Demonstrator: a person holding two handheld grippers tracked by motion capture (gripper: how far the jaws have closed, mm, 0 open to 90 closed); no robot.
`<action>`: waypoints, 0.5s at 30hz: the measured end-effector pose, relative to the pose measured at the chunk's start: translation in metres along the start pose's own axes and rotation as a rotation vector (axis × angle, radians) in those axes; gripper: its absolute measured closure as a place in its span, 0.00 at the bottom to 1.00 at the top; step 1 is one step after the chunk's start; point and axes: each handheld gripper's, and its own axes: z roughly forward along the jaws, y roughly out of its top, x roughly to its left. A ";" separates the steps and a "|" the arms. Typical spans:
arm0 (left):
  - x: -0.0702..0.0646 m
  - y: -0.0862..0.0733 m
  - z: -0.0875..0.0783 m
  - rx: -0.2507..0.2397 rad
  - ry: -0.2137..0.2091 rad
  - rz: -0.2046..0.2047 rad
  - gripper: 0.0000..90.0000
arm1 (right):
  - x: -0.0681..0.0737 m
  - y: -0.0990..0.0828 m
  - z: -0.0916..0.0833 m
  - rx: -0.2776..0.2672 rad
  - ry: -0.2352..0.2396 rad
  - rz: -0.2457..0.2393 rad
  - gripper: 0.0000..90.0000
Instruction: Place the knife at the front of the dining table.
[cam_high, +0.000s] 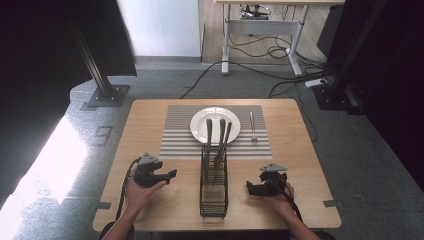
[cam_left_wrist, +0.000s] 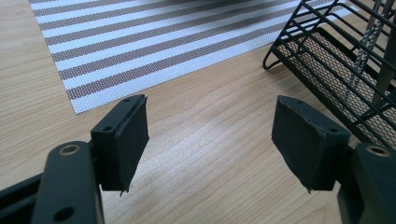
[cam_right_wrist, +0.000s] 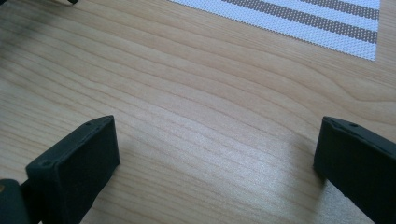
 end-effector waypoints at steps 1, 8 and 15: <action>0.000 0.000 0.000 -0.002 0.001 -0.003 0.30 | 0.000 0.000 0.000 0.000 0.000 0.000 0.00; -0.002 0.000 -0.002 -0.003 0.009 -0.001 0.32 | 0.000 -0.001 -0.001 0.006 0.005 -0.006 0.00; -0.003 0.002 -0.006 -0.020 0.023 0.005 0.33 | 0.000 -0.001 -0.001 -0.003 0.004 -0.006 0.00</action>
